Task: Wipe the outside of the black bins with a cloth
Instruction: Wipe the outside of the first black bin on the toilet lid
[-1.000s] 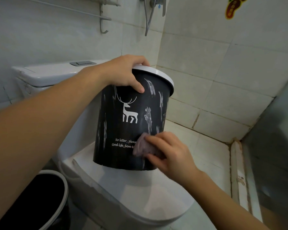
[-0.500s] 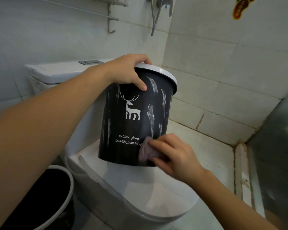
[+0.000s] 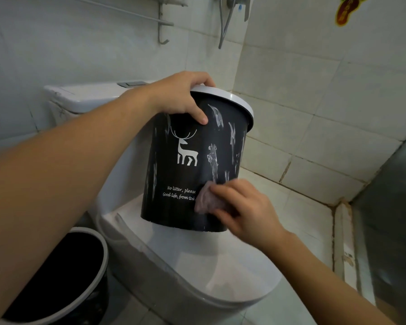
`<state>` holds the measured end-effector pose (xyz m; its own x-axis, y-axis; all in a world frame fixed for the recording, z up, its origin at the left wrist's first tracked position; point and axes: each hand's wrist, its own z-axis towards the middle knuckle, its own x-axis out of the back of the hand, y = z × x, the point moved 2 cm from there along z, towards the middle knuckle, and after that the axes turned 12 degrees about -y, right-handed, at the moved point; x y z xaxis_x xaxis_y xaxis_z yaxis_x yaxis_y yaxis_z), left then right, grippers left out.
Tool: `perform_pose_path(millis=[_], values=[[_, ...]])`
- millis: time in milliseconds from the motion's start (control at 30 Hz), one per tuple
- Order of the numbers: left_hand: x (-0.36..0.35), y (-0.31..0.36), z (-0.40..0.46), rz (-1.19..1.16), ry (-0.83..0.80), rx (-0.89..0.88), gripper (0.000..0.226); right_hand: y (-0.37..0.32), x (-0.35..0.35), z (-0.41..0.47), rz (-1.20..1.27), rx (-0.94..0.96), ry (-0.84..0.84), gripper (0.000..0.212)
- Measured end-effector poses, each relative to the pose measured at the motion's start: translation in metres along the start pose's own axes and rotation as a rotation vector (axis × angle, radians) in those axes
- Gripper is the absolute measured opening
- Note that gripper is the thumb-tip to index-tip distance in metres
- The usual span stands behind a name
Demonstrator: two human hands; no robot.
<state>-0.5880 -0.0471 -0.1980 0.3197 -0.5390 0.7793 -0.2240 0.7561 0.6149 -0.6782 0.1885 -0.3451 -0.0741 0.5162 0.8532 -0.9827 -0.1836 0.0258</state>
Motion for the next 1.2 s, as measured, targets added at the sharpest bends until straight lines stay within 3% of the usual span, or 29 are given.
perform_pose_path(millis=[100, 367, 600, 800, 1067, 1200], values=[[-0.001, 0.0, 0.001, 0.0, 0.003, -0.004, 0.058, 0.004, 0.005, 0.011, 0.011, -0.112, 0.087, 0.037], [0.0, -0.001, -0.001, -0.012, 0.007, -0.015, 0.058, -0.005, -0.003, -0.01, -0.078, 0.165, -0.106, 0.029], [0.001, -0.003, -0.007, -0.011, 0.019, -0.023, 0.057, 0.009, 0.009, 0.021, -0.023, -0.123, 0.095, 0.039], [0.002, -0.002, -0.01, -0.025, 0.007, -0.022, 0.058, -0.006, 0.0, 0.0, -0.103, 0.118, -0.058, 0.032], [-0.003, 0.004, -0.012, 0.01, 0.016, -0.043, 0.06, 0.018, 0.037, 0.066, -0.051, -0.235, 0.183, 0.04], [-0.003, 0.005, -0.013, 0.021, 0.017, -0.048, 0.059, 0.01, 0.032, 0.054, -0.103, -0.138, 0.11, 0.041]])
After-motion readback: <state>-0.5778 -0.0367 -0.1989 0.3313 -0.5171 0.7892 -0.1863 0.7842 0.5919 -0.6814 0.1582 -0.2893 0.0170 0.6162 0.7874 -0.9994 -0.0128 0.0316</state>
